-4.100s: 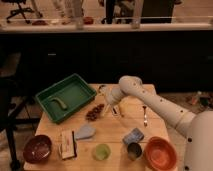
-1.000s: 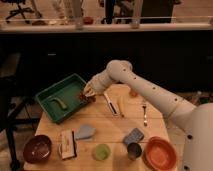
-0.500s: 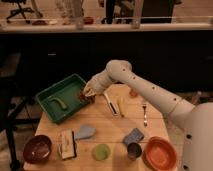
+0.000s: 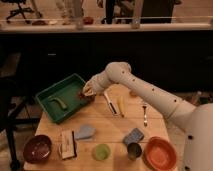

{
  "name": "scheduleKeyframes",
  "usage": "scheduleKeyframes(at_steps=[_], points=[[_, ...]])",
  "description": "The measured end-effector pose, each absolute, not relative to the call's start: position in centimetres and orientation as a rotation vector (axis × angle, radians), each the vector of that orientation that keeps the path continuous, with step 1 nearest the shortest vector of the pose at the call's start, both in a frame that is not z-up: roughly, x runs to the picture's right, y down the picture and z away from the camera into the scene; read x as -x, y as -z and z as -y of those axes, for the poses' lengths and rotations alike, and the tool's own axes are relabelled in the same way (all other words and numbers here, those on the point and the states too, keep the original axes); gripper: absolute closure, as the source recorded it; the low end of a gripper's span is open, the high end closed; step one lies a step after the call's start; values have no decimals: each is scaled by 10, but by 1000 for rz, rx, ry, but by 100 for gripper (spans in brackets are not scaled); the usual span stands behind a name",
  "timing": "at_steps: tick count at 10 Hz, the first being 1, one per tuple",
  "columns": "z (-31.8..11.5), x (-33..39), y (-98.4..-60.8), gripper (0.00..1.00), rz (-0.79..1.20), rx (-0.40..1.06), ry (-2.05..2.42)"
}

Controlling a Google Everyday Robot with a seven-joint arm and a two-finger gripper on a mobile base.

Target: Place grapes in tray

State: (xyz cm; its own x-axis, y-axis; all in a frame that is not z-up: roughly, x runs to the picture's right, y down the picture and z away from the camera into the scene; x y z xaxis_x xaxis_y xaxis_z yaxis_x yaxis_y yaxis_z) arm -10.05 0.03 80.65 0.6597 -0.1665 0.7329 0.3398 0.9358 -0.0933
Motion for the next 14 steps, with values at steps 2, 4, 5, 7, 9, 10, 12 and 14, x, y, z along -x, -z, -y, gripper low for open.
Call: scheduleKeyframes(at_steps=[2,4,5,7,9,10,12,14], points=[[10,112,-809,96,812,193,309],[19,116,-813,96,819,164,315],[24,123,-816,96,830,153,322],[34,140,-828,96,857,130,334],[38,145,-843,96,871,98,324],[38,142,-850,96,873,83,310],[32,143,-862,96,880,82,294],[32,144,-862,85,881,82,295]])
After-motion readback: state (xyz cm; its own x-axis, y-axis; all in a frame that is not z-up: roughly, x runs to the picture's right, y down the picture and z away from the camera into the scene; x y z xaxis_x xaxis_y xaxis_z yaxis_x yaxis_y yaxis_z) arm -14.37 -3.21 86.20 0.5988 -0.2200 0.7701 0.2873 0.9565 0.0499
